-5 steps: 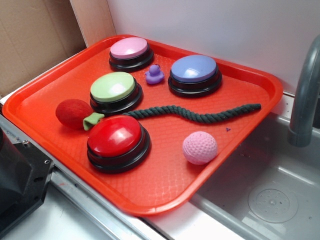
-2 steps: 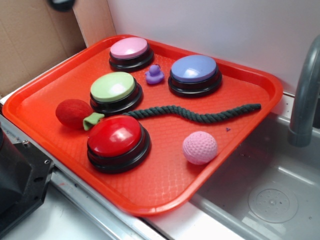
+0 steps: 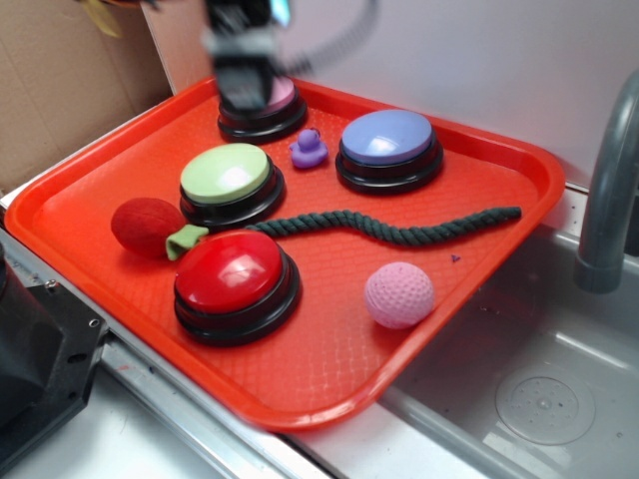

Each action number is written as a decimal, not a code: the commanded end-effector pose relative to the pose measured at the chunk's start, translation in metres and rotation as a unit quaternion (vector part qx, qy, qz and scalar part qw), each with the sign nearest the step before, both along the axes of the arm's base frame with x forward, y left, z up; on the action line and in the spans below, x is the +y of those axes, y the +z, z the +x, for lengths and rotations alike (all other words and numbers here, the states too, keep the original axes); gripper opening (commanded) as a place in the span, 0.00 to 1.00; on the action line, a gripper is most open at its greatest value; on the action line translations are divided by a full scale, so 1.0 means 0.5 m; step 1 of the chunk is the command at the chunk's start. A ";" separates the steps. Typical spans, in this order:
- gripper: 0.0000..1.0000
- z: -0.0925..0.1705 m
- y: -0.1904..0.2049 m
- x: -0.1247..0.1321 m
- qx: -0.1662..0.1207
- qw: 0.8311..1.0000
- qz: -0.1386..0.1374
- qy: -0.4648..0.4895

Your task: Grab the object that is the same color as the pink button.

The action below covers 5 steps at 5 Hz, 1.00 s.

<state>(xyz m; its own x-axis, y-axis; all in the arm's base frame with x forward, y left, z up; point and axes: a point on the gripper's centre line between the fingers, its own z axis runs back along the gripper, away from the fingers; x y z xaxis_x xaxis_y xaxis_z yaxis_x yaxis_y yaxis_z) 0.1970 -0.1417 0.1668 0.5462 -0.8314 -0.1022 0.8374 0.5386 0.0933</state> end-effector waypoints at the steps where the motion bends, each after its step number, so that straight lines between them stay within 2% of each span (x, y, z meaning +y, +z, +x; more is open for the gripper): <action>1: 1.00 -0.031 -0.105 -0.066 0.028 0.985 -0.019 -0.170; 2: 1.00 -0.033 -0.146 -0.078 0.037 0.984 -0.008 -0.173; 3: 1.00 -0.027 -0.190 -0.080 0.061 0.981 -0.026 -0.182; 4: 1.00 -0.026 -0.226 -0.090 0.069 0.981 -0.034 -0.179; 5: 1.00 -0.013 -0.240 -0.085 0.059 0.984 -0.023 -0.166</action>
<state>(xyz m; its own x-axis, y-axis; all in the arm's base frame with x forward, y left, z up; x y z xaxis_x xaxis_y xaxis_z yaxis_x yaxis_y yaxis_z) 0.2049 -0.1820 0.0385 0.2288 -0.9637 -0.1376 0.9697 0.2381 -0.0549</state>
